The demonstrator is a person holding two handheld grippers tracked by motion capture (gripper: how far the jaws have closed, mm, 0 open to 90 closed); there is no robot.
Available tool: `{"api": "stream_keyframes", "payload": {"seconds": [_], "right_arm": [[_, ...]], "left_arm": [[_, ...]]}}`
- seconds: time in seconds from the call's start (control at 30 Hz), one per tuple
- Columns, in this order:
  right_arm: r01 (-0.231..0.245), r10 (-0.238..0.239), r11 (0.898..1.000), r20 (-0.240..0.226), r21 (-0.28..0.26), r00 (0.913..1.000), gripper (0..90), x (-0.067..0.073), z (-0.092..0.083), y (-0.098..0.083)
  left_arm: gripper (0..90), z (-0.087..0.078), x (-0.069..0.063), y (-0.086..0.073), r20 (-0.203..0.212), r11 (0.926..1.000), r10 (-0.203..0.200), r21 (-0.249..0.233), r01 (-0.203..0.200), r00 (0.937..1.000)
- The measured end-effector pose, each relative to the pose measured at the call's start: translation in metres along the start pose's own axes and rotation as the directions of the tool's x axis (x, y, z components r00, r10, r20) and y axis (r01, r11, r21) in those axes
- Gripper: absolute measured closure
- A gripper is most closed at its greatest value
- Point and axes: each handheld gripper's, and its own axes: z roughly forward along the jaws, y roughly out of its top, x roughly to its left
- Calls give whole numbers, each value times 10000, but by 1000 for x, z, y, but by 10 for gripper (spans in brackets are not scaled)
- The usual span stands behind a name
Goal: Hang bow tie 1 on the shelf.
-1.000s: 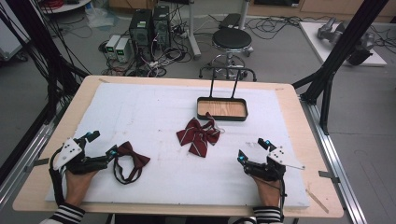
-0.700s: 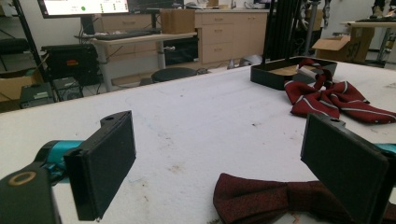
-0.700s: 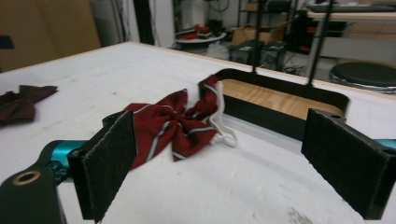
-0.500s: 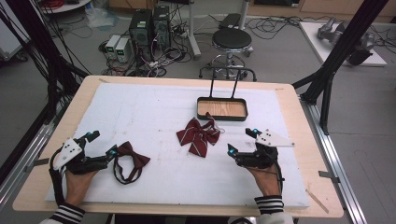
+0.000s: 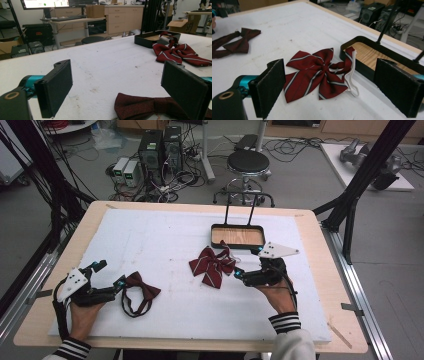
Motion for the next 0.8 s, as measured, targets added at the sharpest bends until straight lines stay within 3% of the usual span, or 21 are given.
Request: {"api": "stream_keyframes", "payload": {"seconds": [0.23, 0.43, 0.57, 0.67, 0.8], "right_arm": [[441, -405, 9967, -532, 678, 9978, 99, 1, 20, 19], [714, -625, 9932, -959, 922, 9934, 99, -1, 34, 27], [915, -754, 9880, -1287, 1241, 9888, 99, -3, 47, 33], [1118, -845, 9782, -1564, 1751, 9841, 99, -3, 60, 42], [1374, -1035, 9716, -1761, 1927, 9789, 99, -4, 72, 50]], "left_arm": [[106, 0, 0, 0, -8, 10000, -4, -1, 4, 10000], [106, 0, 0, 0, 3, 10000, 8, 5, -8, 10000], [106, 0, 0, 0, -4, 10000, 11, 11, -11, 10000], [106, 0, 0, 0, -1, 10000, 7, 11, -7, 10000], [106, 0, 0, 0, -21, 10000, -11, 11, 11, 10000]]}}
